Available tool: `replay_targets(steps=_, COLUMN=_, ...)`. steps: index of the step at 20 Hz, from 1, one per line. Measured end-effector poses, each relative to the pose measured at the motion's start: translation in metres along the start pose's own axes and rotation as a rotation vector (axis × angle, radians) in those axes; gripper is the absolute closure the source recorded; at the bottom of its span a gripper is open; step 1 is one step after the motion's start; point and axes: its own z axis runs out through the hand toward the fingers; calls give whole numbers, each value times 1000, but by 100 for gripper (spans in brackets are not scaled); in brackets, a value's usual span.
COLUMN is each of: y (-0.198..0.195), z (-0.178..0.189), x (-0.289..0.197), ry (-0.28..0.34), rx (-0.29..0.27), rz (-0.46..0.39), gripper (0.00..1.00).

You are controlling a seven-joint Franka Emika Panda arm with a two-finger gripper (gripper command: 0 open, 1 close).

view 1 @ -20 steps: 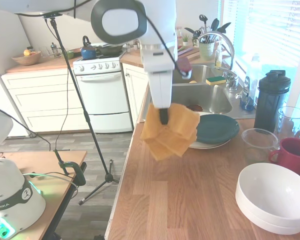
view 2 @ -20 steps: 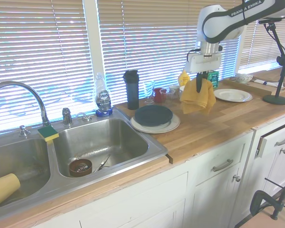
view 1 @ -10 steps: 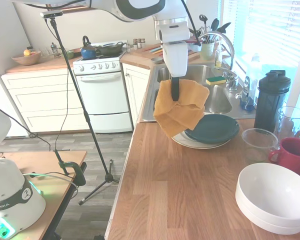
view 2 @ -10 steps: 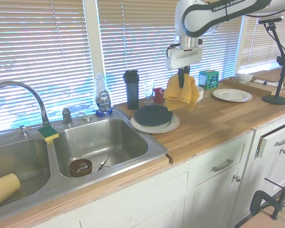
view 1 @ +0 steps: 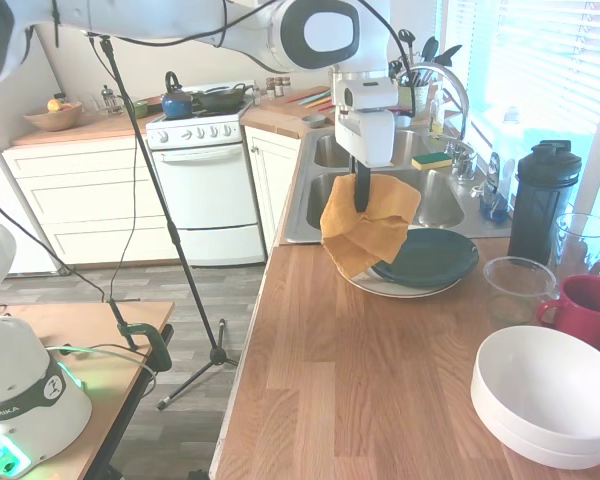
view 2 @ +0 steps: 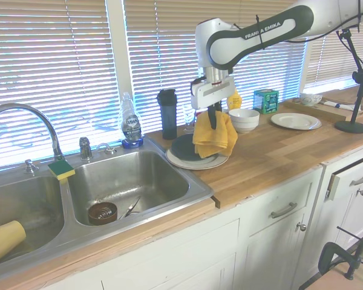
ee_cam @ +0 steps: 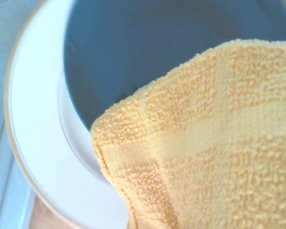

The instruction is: Wipe the blue plate in clockwise motion

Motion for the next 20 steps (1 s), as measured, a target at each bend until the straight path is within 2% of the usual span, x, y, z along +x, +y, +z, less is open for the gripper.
replay_targets(steps=7, y=-34, z=29, x=23, ry=8, rx=-25, rz=-2, gripper=100)
replay_targets(steps=13, y=-39, z=57, x=38, ry=-7, rx=-59, rz=16, gripper=100)
replay_targets(steps=20, y=-57, z=74, x=13, ry=-18, rx=-80, rz=-13, gripper=100)
